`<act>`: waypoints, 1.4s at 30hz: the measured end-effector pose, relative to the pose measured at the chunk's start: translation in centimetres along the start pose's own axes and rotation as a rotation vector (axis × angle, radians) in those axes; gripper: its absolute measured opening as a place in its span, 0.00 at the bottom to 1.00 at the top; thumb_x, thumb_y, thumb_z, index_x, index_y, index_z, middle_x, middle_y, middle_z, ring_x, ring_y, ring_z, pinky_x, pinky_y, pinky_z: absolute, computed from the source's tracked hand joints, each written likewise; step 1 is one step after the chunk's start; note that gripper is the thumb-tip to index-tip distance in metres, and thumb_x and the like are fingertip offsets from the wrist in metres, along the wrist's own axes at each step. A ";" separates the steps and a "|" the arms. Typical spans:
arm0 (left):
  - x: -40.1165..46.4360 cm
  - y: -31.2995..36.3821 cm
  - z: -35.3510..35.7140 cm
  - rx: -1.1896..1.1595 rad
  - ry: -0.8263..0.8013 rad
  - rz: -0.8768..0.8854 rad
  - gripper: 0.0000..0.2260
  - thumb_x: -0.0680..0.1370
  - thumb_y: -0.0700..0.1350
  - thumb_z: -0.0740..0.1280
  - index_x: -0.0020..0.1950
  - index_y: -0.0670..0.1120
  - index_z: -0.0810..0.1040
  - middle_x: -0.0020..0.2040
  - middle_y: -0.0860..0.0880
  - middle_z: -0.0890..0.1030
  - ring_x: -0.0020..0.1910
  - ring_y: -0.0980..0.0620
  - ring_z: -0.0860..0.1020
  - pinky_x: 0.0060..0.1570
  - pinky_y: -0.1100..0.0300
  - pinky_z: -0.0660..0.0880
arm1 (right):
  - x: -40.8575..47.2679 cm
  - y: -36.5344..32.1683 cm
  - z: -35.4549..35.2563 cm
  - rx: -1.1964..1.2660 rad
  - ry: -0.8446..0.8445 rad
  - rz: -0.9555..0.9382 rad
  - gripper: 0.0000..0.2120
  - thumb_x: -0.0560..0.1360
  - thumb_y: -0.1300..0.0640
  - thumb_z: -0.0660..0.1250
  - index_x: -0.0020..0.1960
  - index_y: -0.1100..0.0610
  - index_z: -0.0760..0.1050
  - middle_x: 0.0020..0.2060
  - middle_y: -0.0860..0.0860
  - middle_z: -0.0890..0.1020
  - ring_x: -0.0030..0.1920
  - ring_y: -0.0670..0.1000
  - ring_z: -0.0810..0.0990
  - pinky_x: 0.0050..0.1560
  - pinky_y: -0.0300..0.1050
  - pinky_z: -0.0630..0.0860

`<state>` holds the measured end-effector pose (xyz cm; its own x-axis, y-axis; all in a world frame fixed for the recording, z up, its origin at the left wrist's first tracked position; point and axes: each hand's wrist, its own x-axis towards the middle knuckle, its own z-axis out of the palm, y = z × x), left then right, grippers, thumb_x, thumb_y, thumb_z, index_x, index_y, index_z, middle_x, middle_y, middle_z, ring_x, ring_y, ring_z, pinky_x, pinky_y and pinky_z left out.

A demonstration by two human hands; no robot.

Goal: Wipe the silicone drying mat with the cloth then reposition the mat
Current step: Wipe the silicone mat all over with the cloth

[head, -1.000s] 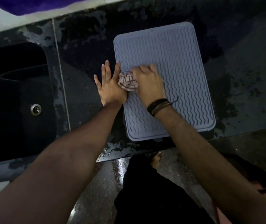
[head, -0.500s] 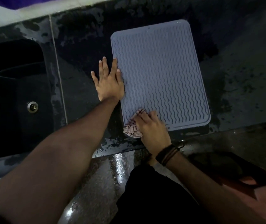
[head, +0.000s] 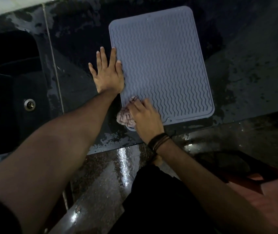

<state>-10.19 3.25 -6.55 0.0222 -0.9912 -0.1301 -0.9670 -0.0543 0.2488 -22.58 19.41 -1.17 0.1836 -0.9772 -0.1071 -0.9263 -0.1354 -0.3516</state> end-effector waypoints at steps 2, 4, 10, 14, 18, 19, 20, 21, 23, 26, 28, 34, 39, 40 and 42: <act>0.1 0.0 0.0 0.013 -0.001 0.001 0.24 0.86 0.57 0.43 0.83 0.57 0.47 0.84 0.47 0.46 0.82 0.48 0.44 0.78 0.37 0.40 | -2.4 0.0 0.1 0.027 -0.060 -0.006 0.23 0.70 0.59 0.71 0.65 0.57 0.74 0.65 0.53 0.75 0.60 0.56 0.72 0.51 0.51 0.77; 0.1 0.0 0.1 0.017 0.001 0.000 0.24 0.86 0.57 0.42 0.83 0.57 0.47 0.84 0.47 0.46 0.82 0.48 0.44 0.78 0.37 0.40 | -4.3 0.3 -0.2 0.038 -0.069 -0.001 0.24 0.69 0.61 0.72 0.64 0.57 0.74 0.64 0.52 0.76 0.60 0.57 0.73 0.50 0.51 0.78; 0.3 -0.4 0.2 -0.020 0.015 0.004 0.25 0.86 0.56 0.42 0.84 0.54 0.48 0.84 0.46 0.48 0.83 0.47 0.45 0.77 0.38 0.39 | -1.8 0.9 -2.0 0.113 0.056 0.097 0.25 0.63 0.59 0.79 0.58 0.55 0.77 0.56 0.50 0.80 0.56 0.55 0.74 0.46 0.49 0.78; 0.5 -0.7 -0.1 -0.003 -0.020 0.030 0.25 0.86 0.55 0.43 0.84 0.53 0.48 0.84 0.47 0.47 0.83 0.48 0.45 0.78 0.38 0.40 | 4.0 0.9 -1.7 0.091 0.045 0.092 0.27 0.68 0.59 0.75 0.66 0.57 0.74 0.64 0.52 0.75 0.63 0.58 0.69 0.58 0.52 0.75; 1.0 -2.3 -0.6 0.045 -0.009 0.126 0.25 0.86 0.56 0.44 0.84 0.54 0.51 0.84 0.46 0.52 0.82 0.45 0.51 0.78 0.38 0.47 | 4.5 1.5 -0.5 0.003 0.032 0.032 0.25 0.68 0.59 0.74 0.65 0.54 0.74 0.65 0.51 0.73 0.63 0.57 0.69 0.56 0.52 0.75; 1.0 -2.6 -0.7 0.056 0.007 0.143 0.25 0.86 0.57 0.44 0.84 0.54 0.52 0.83 0.46 0.53 0.81 0.44 0.53 0.78 0.39 0.48 | 4.1 1.7 -0.4 0.022 0.041 0.026 0.25 0.68 0.60 0.74 0.64 0.54 0.75 0.65 0.51 0.74 0.62 0.57 0.70 0.55 0.53 0.75; 1.0 -2.8 -0.7 0.064 0.023 0.155 0.25 0.86 0.57 0.45 0.83 0.54 0.53 0.83 0.45 0.54 0.81 0.44 0.54 0.78 0.39 0.49 | 3.5 1.8 -0.4 0.034 0.051 0.022 0.25 0.67 0.62 0.74 0.63 0.54 0.75 0.64 0.51 0.74 0.61 0.57 0.70 0.54 0.53 0.75; 1.0 -2.8 -0.6 0.064 0.032 0.165 0.25 0.86 0.57 0.44 0.83 0.54 0.53 0.83 0.45 0.55 0.81 0.44 0.54 0.78 0.39 0.49 | 2.8 2.0 -0.3 0.035 0.058 0.020 0.25 0.67 0.63 0.73 0.63 0.54 0.76 0.63 0.51 0.75 0.61 0.58 0.71 0.53 0.54 0.76; 0.9 -2.7 -0.6 0.040 0.026 0.174 0.25 0.86 0.57 0.44 0.83 0.54 0.54 0.83 0.45 0.56 0.81 0.44 0.54 0.78 0.38 0.48 | 0.7 2.0 -0.2 0.033 0.050 0.022 0.23 0.68 0.66 0.71 0.62 0.54 0.76 0.63 0.50 0.76 0.60 0.57 0.71 0.52 0.54 0.77; 1.1 -2.9 -0.8 -0.002 0.023 0.172 0.24 0.86 0.55 0.44 0.83 0.53 0.55 0.83 0.45 0.54 0.82 0.46 0.52 0.79 0.39 0.45 | -2.3 1.7 -0.6 0.024 -0.011 0.013 0.23 0.68 0.62 0.74 0.62 0.53 0.76 0.64 0.49 0.76 0.61 0.56 0.72 0.53 0.53 0.77; 1.1 -3.0 -0.9 -0.027 0.015 0.170 0.24 0.87 0.54 0.45 0.83 0.53 0.55 0.83 0.46 0.53 0.82 0.47 0.50 0.79 0.40 0.43 | -3.0 1.6 -1.2 0.015 -0.081 0.005 0.22 0.68 0.59 0.75 0.60 0.52 0.76 0.63 0.49 0.77 0.61 0.54 0.71 0.54 0.52 0.77; 1.3 -3.0 -0.7 0.054 -0.013 0.159 0.25 0.87 0.53 0.49 0.84 0.53 0.50 0.84 0.47 0.48 0.83 0.49 0.46 0.79 0.40 0.43 | 7.8 1.1 -4.1 0.118 0.121 0.035 0.18 0.71 0.58 0.71 0.60 0.54 0.77 0.57 0.51 0.79 0.60 0.55 0.74 0.62 0.49 0.71; 1.2 -2.9 -0.8 0.005 0.028 0.154 0.23 0.86 0.48 0.52 0.82 0.49 0.60 0.84 0.48 0.51 0.82 0.49 0.49 0.79 0.42 0.44 | 19.4 1.5 -4.2 0.047 0.055 0.029 0.19 0.74 0.66 0.63 0.65 0.58 0.74 0.61 0.54 0.77 0.63 0.57 0.70 0.62 0.48 0.69; 1.3 -2.9 -0.8 0.001 0.031 0.153 0.23 0.86 0.48 0.52 0.82 0.49 0.60 0.84 0.48 0.51 0.82 0.50 0.49 0.79 0.43 0.44 | 20.0 1.7 -3.8 0.019 0.033 0.025 0.19 0.75 0.67 0.61 0.64 0.58 0.74 0.61 0.54 0.77 0.64 0.57 0.70 0.61 0.49 0.71; 1.4 -3.0 -0.5 0.046 0.027 0.156 0.24 0.85 0.49 0.51 0.83 0.51 0.57 0.84 0.48 0.49 0.82 0.49 0.48 0.79 0.41 0.45 | 19.8 2.1 -3.2 -0.006 0.036 0.020 0.16 0.75 0.66 0.62 0.62 0.58 0.75 0.60 0.53 0.77 0.64 0.57 0.69 0.58 0.51 0.74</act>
<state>-7.17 1.94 -6.97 -0.1232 -0.9901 -0.0669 -0.9698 0.1058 0.2197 -21.96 -0.75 -1.07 0.1527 -0.9850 -0.0809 -0.9319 -0.1163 -0.3437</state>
